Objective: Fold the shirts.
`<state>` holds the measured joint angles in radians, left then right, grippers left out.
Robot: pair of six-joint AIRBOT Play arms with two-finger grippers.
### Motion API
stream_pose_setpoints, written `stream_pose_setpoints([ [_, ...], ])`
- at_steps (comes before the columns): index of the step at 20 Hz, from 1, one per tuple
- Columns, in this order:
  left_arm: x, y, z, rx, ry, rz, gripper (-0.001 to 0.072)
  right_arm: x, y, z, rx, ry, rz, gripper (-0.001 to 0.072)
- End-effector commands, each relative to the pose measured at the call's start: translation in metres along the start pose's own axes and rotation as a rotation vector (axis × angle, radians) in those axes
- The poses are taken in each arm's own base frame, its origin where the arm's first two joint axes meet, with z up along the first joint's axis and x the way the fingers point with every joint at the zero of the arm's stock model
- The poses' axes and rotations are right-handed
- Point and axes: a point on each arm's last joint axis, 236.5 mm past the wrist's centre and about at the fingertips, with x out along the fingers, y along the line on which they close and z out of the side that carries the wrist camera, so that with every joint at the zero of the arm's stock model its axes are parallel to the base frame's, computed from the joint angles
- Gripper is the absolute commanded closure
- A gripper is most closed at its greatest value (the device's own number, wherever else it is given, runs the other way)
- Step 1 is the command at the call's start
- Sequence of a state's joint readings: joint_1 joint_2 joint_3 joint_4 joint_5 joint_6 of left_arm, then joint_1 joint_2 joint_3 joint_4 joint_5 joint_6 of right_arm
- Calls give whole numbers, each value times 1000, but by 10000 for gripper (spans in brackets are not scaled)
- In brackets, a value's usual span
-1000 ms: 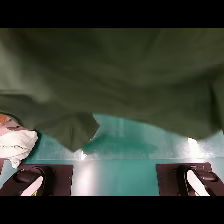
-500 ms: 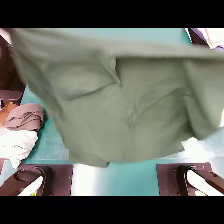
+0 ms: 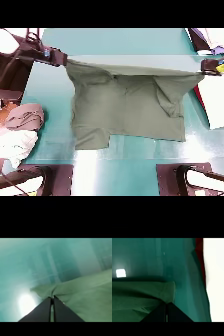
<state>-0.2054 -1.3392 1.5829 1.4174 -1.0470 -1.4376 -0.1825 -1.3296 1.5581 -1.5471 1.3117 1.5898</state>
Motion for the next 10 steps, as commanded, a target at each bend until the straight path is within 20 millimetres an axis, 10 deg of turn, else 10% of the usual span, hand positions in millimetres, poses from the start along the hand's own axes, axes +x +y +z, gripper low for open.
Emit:
stream_pose_setpoints([
  [1,51,19,-1,20,-6,51,680,38,10,28,12,-124,38,699],
  [6,73,39,-21,4,63,80,680,67,17,6,-2,-17,43,699],
  [10,76,46,-81,-26,288,65,680,81,17,-33,-8,158,37,699],
])
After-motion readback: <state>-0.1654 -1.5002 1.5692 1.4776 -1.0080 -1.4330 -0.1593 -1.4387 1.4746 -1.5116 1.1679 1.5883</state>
